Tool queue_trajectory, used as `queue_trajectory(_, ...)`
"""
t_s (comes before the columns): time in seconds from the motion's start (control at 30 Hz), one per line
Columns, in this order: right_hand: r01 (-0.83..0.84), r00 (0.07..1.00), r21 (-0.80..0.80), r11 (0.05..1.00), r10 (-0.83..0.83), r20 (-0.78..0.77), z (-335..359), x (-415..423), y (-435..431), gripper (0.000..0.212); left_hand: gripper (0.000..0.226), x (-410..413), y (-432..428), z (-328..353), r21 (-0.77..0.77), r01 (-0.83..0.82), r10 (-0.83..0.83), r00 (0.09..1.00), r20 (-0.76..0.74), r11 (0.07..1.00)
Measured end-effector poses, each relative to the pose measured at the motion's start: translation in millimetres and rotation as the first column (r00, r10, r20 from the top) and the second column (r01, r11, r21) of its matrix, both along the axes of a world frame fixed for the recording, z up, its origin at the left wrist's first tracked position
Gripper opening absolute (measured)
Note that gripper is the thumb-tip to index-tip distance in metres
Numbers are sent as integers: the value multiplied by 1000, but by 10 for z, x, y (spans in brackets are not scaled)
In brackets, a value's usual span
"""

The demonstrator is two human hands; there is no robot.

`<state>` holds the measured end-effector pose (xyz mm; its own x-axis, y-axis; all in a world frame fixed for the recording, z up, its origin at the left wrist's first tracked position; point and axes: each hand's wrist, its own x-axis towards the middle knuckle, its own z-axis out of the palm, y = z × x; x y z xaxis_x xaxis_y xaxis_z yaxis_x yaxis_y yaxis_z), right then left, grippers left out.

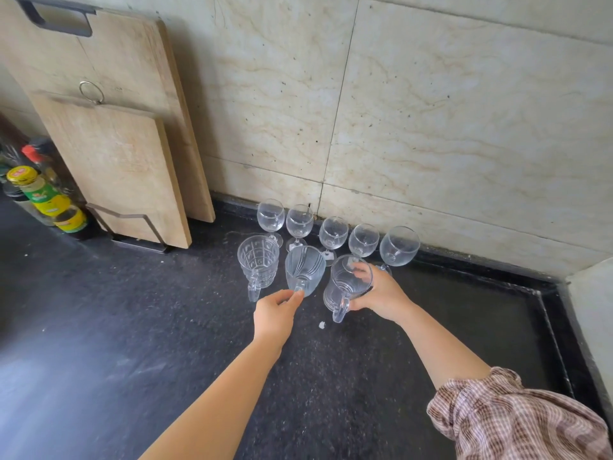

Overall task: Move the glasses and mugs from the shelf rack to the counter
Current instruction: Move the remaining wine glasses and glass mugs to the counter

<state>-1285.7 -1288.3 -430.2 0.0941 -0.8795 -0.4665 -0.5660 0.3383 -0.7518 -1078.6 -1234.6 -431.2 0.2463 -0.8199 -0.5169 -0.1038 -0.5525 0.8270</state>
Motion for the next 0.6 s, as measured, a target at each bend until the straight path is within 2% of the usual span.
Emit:
queue_trajectory(0.07,48,998,-5,999,-48,-43,8,2,78,82,33,44,36,62,9,24,-24,999,29,1000)
queue_trajectory(0.23,158,962,45,986,-144,-230,107,66,372,63,35,240,220,258,59,163,-167,984,64,985)
queue_trajectory(0.27,151,959,47,987,-135,-248,156,105,455,54,34,299,272,301,52,189,-193,977,88,981)
queue_trajectory(0.33,113,946,-11,993,-111,-305,261,197,612,11,32,445,394,406,29,227,-228,960,160,974)
queue_trajectory(0.4,90,937,-95,991,-117,-329,376,332,711,29,31,648,536,530,0,239,-233,943,237,971)
queue_trajectory(0.43,95,936,-135,986,-135,-326,476,419,753,30,31,770,613,602,-16,239,-225,935,276,971)
queue_trajectory(0.5,104,927,-208,973,-171,-335,728,652,835,10,31,1048,780,756,-47,217,-189,922,339,975)
queue_trajectory(0.6,45,947,-320,946,-142,-289,1011,1133,990,17,32,1521,1092,995,-100,178,-121,900,419,979)
